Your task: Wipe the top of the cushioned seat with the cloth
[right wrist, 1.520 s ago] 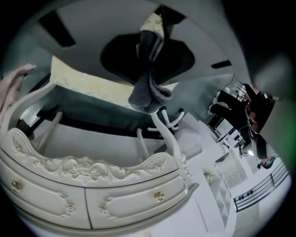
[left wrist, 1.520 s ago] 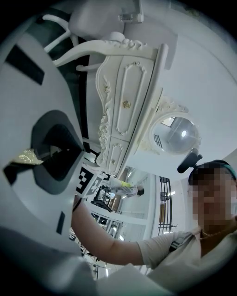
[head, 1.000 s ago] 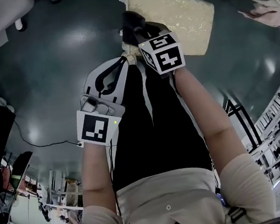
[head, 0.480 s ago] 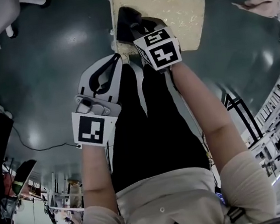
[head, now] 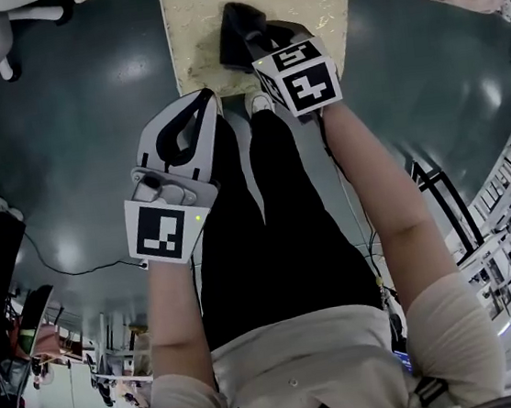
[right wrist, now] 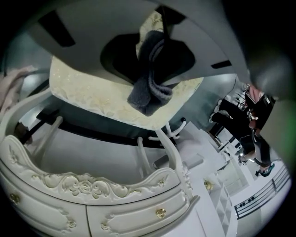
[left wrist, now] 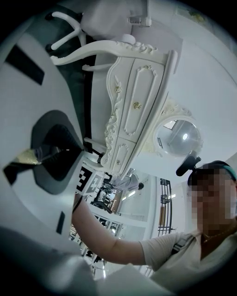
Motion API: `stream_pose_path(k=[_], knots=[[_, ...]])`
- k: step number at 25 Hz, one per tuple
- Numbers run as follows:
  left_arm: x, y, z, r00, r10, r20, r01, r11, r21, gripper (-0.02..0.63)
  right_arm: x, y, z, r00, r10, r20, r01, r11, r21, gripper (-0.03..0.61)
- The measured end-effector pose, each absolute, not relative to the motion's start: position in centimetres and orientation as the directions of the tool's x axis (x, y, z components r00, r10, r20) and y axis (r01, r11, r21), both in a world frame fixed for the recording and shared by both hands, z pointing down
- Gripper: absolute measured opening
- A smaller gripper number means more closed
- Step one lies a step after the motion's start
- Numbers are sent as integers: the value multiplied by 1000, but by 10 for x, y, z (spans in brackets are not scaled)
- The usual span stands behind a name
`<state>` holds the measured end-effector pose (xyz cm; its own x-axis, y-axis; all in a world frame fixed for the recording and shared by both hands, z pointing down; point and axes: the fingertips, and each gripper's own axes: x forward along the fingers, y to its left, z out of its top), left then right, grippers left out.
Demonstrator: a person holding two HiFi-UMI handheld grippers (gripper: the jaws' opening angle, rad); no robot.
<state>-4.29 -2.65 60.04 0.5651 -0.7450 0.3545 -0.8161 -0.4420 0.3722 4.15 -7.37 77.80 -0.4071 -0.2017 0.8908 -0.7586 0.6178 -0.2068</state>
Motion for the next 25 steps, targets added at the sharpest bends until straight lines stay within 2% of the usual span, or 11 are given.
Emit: stream_pose_path(k=[17, 25], knots=[[68, -46, 602, 607, -716, 346, -789, -488, 374, 12, 179, -89, 781, -349, -251, 903, -813, 560, -158, 86], [98, -39, 604, 620, -707, 341, -776, -489, 398, 12, 230, -88, 784, -291, -281, 914, -849, 516, -111, 84]])
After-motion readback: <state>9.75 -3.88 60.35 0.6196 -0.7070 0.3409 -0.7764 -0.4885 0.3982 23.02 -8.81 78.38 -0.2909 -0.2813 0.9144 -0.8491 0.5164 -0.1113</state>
